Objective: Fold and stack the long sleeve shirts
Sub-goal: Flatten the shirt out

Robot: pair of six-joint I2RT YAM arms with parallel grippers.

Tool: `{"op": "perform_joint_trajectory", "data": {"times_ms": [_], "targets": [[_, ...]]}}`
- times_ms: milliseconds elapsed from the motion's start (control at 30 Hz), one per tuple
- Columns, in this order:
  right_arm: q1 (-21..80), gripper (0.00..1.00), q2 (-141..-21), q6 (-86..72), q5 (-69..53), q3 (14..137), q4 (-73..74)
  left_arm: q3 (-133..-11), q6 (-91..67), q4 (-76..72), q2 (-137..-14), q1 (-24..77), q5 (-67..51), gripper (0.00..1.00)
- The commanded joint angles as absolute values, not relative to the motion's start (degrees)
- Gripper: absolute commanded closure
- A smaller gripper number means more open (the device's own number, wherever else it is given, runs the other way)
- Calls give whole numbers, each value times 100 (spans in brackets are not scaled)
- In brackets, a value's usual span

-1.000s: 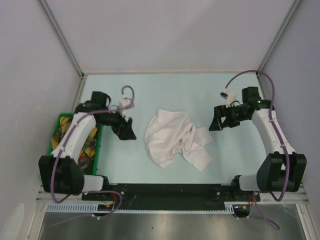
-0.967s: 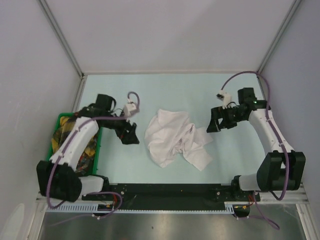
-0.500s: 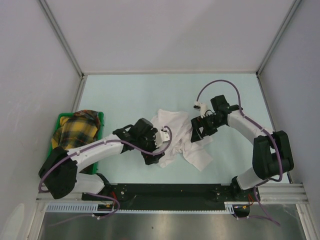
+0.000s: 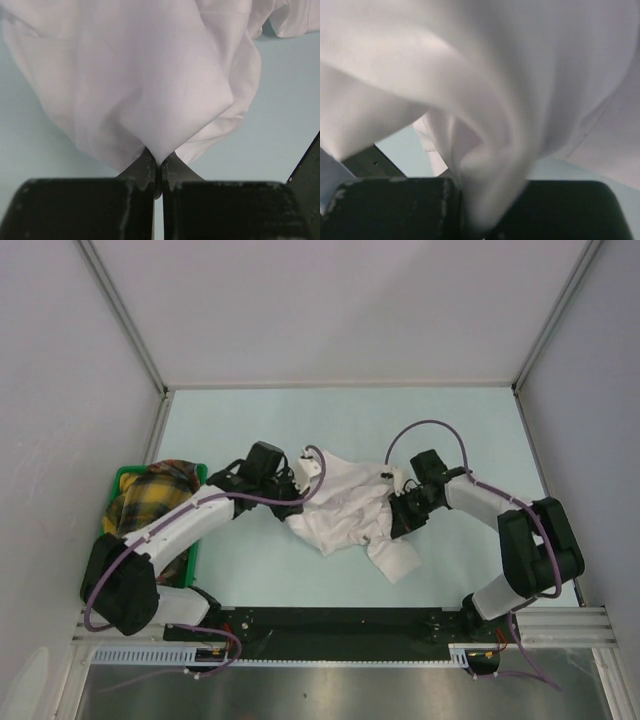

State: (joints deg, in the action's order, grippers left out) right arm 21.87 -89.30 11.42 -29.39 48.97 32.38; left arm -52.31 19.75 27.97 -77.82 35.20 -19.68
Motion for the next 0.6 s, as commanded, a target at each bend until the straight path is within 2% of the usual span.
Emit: {"op": "perform_joint_trajectory", "data": {"times_ms": [0, 167, 367, 467, 500, 567], "targets": [[1610, 100, -8281, 1309, -3444, 5554, 3761, -5852, 2381, 3427, -7374, 2971, -2803, 100], [564, 100, -7288, 1204, -4533, 6309, 4331, -6599, 2461, 3682, -7689, 2357, -3234, 100], [-464, 100, -6812, 765, -5326, 7434, 4439, -8154, 2847, 4323, -8533, 1689, -3744, 99], [-589, 100, -6619, 293, -5361, 7927, 4107, -8569, 2796, 4307, -8683, 1539, -3429, 76], [-589, 100, -6514, 133, -5361, 7997, 3948, -8587, 2708, 4263, -8692, 1460, -3602, 59], [-536, 100, -6399, -522, -5370, 8165, 3335, -8465, 2313, 4070, -8596, 1336, -3910, 45]]}}
